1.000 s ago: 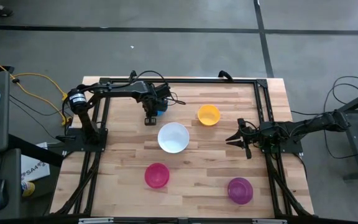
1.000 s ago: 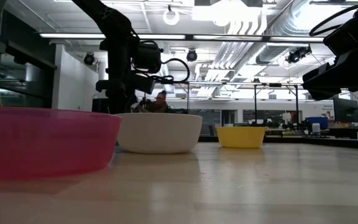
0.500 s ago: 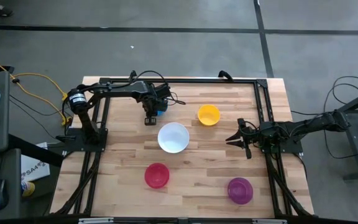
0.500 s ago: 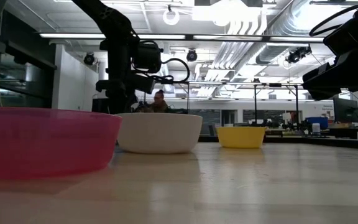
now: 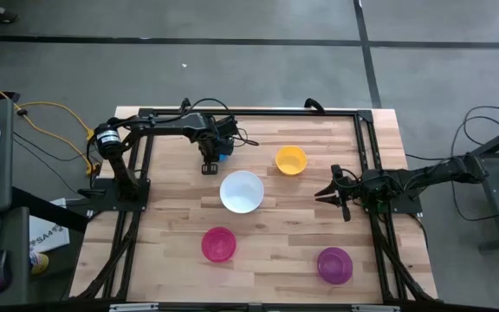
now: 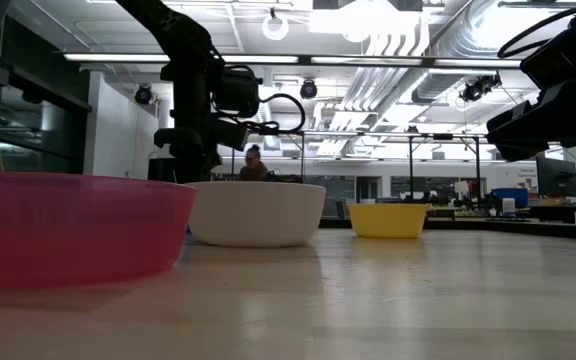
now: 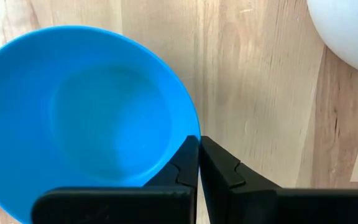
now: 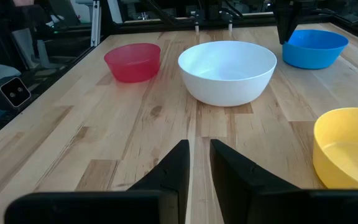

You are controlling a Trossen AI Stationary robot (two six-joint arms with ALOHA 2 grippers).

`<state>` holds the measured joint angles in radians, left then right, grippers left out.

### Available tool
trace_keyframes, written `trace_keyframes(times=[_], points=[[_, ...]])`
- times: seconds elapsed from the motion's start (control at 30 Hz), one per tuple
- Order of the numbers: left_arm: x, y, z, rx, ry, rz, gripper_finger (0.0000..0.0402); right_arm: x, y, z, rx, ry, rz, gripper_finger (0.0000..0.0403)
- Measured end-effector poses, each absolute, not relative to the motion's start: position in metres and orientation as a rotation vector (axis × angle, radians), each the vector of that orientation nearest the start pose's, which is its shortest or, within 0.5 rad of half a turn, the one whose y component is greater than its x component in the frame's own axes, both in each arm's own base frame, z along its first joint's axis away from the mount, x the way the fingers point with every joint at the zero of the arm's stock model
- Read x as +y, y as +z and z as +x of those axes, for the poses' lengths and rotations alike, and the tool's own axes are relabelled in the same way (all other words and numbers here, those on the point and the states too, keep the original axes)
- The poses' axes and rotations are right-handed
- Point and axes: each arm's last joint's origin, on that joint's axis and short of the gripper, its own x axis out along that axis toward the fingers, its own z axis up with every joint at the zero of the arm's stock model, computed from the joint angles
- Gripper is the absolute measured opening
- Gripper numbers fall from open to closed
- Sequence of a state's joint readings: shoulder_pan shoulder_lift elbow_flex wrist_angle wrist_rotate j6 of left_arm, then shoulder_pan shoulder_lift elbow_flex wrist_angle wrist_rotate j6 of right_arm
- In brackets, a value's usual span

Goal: Nest bowls inside each other
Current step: Stack the blue bowl on top of the white bowl

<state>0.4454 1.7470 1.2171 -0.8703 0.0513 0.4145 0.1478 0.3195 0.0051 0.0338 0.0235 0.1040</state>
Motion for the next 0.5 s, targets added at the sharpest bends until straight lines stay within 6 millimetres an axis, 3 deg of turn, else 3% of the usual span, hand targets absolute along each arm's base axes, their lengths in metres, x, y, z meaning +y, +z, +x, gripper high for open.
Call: trace_keyframes(times=[0.2,0.5], points=[[0.138,0.200,0.292,1.395,0.044,0.001,0.0000,0.016,0.141,0.113,0.286,0.109,0.079,0.0057],[0.137,0.234,0.300,1.405,0.059,-0.008,0.0000,0.016,0.141,0.113,0.286,0.109,0.079,0.0057]])
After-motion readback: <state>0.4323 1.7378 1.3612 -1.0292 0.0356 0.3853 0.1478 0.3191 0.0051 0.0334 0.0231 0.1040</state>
